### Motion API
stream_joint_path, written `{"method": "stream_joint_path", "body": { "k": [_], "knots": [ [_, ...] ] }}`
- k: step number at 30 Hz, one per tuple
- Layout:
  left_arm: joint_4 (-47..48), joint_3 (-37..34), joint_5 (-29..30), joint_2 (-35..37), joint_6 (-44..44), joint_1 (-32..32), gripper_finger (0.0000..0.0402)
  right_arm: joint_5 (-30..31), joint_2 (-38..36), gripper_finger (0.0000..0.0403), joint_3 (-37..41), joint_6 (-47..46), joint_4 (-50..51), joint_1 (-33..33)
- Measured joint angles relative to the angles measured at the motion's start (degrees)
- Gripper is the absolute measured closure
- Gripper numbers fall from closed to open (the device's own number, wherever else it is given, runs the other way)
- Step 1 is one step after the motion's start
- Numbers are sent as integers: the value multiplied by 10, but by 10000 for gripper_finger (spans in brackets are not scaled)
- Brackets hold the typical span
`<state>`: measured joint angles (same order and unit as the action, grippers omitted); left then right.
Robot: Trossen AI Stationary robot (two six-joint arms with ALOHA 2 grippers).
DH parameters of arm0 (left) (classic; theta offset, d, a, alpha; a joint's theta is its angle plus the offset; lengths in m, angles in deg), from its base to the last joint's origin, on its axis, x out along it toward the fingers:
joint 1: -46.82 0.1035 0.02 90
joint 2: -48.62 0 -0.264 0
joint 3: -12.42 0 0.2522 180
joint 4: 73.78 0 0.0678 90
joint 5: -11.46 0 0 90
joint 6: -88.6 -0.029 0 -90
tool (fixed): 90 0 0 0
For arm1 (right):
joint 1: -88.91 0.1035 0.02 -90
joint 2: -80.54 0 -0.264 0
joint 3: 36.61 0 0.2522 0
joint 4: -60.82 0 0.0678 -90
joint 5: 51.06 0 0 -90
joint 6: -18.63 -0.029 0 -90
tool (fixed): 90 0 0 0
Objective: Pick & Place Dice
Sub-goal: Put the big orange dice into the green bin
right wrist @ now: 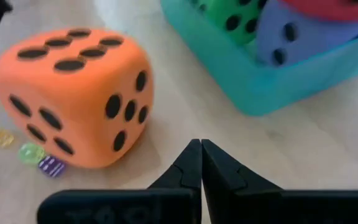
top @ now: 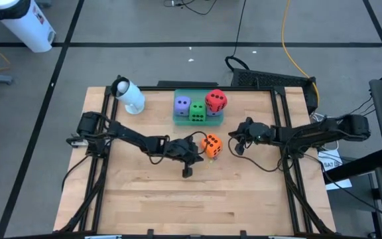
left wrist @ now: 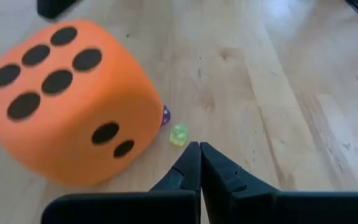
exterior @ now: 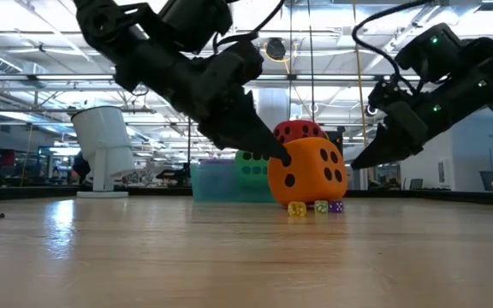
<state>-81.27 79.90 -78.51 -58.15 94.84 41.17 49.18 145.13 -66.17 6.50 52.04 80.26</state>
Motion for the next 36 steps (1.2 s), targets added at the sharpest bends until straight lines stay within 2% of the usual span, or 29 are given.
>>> {"method": "stream_joint_path", "body": {
  "k": [5, 10, 19, 29, 36],
  "knots": [
    [29, 15, 34, -1, 19, -1, 399, -5, 63, 403, 0, 7, -50, -11],
    [31, 15, 41, -1, 33, 0, 398, -68, 111, 403, -7, 8, -108, -29],
    [25, 27, 41, -27, 34, 6, 399, -105, 175, 403, -45, 8, -121, -25],
    [52, 84, 60, -77, 60, 16, 398, -125, 202, 403, -78, 26, -125, 1],
    [62, 84, 76, -77, 70, 14, 399, -124, 203, 403, -83, 28, -130, 13]
  ]
}}
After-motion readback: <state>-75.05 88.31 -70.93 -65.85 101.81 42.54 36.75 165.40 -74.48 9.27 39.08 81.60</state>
